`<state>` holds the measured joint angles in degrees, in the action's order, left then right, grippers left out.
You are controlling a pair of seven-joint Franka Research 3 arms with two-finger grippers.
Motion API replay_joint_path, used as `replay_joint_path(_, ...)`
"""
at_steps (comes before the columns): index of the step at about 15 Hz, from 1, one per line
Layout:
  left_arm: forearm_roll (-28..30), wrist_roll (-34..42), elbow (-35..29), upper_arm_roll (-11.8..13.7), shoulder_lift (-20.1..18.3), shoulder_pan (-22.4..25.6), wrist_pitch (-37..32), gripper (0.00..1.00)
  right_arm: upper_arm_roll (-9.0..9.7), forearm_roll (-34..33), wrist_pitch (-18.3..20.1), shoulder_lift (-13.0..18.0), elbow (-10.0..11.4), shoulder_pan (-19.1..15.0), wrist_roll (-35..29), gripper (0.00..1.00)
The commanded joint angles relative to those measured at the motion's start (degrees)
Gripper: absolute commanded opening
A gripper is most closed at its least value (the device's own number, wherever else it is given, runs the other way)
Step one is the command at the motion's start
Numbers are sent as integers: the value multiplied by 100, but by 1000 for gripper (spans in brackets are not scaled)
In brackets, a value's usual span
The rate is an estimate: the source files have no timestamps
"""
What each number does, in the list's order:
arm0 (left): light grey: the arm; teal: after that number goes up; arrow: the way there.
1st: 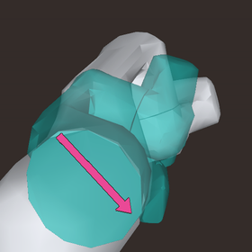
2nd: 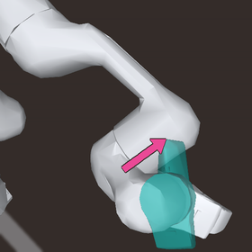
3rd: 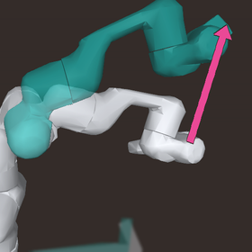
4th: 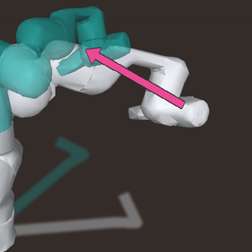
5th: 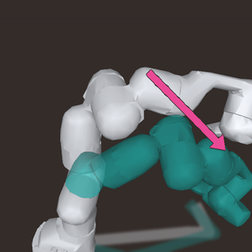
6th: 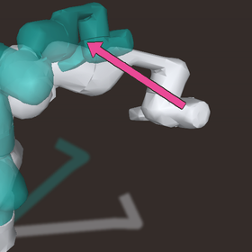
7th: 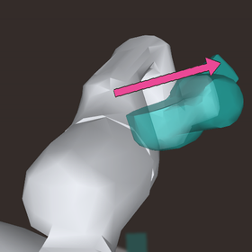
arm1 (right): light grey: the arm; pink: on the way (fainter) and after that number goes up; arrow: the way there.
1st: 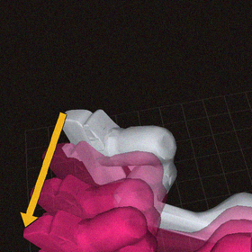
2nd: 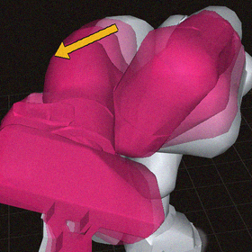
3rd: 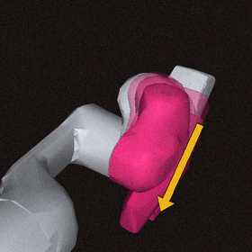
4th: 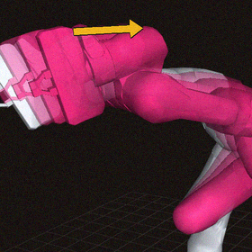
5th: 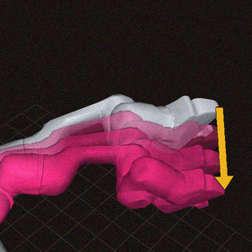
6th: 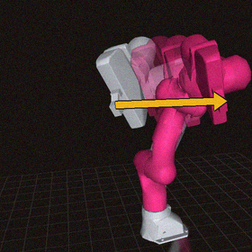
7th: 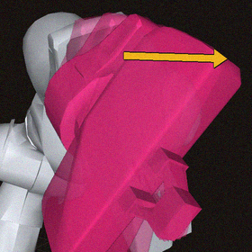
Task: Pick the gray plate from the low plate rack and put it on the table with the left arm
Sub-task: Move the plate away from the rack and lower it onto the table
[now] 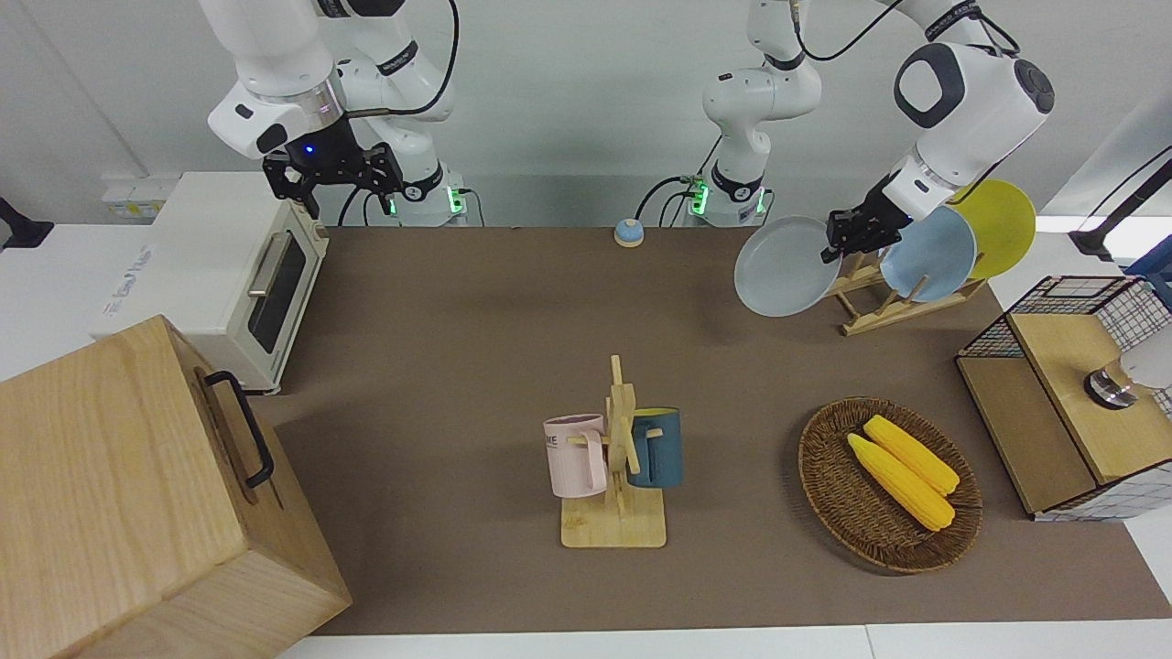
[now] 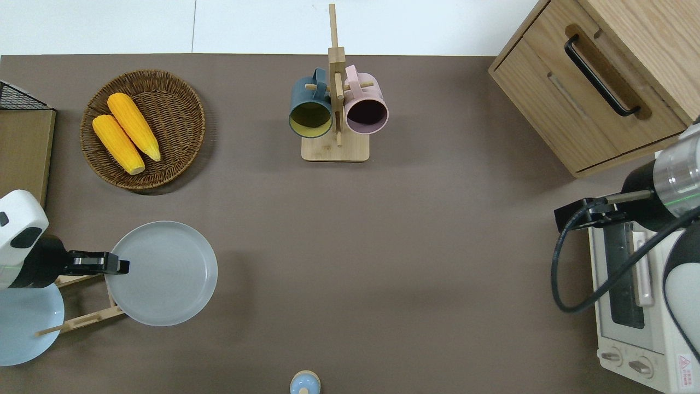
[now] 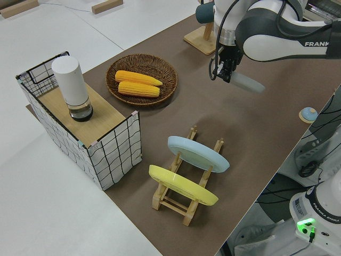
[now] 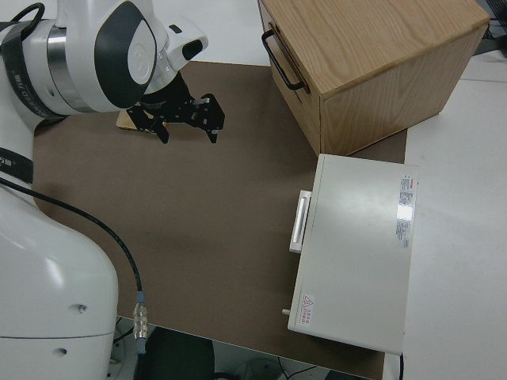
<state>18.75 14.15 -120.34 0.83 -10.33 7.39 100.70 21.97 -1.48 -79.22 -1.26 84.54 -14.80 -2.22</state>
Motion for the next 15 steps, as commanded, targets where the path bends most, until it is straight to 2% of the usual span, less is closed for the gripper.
replay_joint_path(1, 619, 814, -42, 75, 267, -1, -50, 0, 123, -37, 65, 12, -43, -137, -68, 983)
replay_joint_path(5, 911, 1677, -165, 154, 523, 52, -50, 0, 123, -37, 65, 12, -43, -137, -68, 983)
replay_joint_path(8, 920, 1881, -279, 154, 628, 70, 37, 0, 123, -37, 65, 12, -43, -137, -68, 983)
replay_joint_path(15, 1183, 2162, -1061, 154, 672, -9, 1108, 0, 123, -37, 65, 12, -43, -137, -68, 983)
